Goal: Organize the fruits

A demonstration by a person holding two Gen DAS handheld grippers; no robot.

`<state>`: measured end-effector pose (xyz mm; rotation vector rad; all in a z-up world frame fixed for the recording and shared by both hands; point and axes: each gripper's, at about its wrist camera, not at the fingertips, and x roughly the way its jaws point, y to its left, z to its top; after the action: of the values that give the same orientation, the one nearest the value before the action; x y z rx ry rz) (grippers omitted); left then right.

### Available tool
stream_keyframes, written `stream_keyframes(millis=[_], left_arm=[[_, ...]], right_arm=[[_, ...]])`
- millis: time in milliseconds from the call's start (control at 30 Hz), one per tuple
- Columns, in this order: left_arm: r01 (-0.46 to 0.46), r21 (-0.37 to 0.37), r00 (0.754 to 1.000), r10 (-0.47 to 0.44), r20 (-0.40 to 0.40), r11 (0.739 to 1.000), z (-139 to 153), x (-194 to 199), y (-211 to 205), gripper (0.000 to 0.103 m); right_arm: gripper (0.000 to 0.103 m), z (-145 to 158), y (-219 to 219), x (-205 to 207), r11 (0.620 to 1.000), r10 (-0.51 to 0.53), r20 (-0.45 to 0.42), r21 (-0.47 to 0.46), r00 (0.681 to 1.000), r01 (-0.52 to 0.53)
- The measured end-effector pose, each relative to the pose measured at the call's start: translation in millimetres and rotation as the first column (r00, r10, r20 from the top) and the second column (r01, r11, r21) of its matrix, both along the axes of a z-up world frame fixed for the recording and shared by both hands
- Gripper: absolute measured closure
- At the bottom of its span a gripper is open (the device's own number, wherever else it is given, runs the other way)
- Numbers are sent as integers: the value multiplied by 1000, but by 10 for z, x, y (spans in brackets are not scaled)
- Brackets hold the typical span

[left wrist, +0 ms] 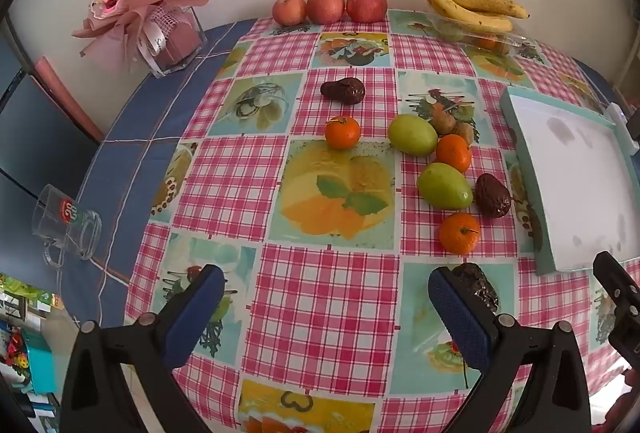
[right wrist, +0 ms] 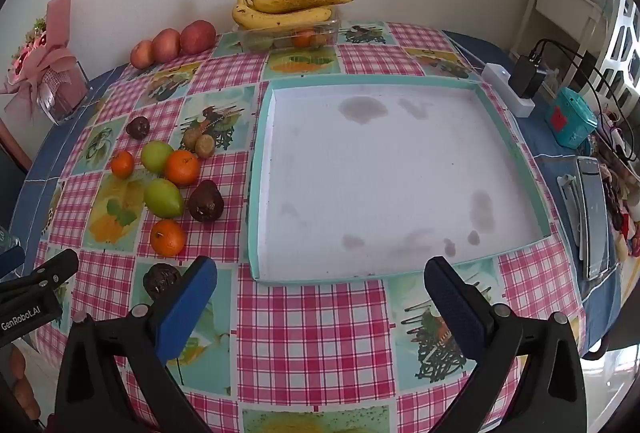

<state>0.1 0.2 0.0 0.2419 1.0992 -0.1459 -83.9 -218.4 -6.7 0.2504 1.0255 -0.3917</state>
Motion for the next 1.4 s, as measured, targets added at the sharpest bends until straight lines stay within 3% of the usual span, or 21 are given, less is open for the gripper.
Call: stream_keyframes(millis=[1400], left_arm=[[-5, 21, 1000, 5, 0, 1000, -12, -3, 20, 0]], right_arm=[[0, -2, 8, 4, 1000, 0, -2, -4, 1000, 0]])
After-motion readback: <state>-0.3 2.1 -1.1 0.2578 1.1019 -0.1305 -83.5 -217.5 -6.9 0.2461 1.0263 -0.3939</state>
